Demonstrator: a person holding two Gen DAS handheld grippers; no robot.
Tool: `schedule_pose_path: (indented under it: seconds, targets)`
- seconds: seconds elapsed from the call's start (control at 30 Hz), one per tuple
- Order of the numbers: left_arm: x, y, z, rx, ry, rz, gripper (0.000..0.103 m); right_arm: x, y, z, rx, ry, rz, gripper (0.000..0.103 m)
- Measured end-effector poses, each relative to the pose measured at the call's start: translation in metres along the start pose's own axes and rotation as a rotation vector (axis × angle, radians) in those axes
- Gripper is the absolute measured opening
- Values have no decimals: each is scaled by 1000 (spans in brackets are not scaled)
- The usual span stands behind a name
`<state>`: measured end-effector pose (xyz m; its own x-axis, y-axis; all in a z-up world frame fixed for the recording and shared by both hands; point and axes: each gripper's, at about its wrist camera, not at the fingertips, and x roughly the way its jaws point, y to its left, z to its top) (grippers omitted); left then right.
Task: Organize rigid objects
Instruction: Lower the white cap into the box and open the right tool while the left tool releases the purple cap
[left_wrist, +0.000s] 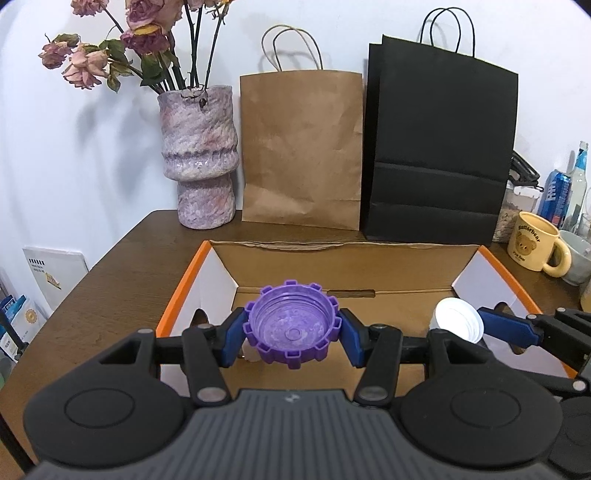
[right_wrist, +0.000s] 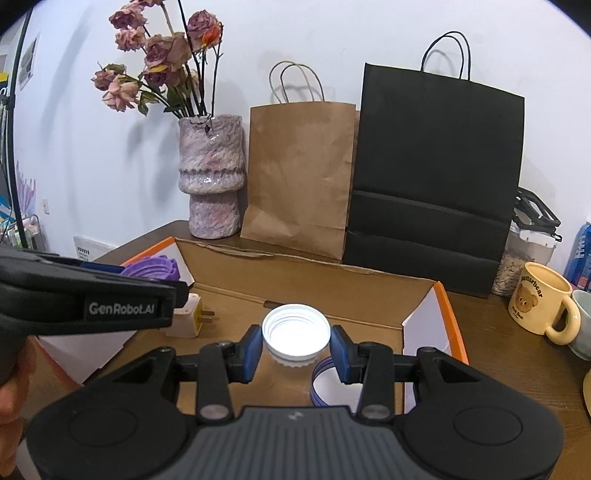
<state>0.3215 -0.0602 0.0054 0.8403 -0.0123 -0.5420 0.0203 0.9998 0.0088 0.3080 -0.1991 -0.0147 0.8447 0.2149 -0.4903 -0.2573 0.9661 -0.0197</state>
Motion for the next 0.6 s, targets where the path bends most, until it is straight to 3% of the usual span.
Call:
schedule_pose_path:
  seconds: [0.53,0.6]
  targets:
    - [15,4,-2,16,28,3,55,12,-2,-5,5,36,8,39]
    - [15,5,-2,15,25,10,59,12,-2,-5,6,41,6,39]
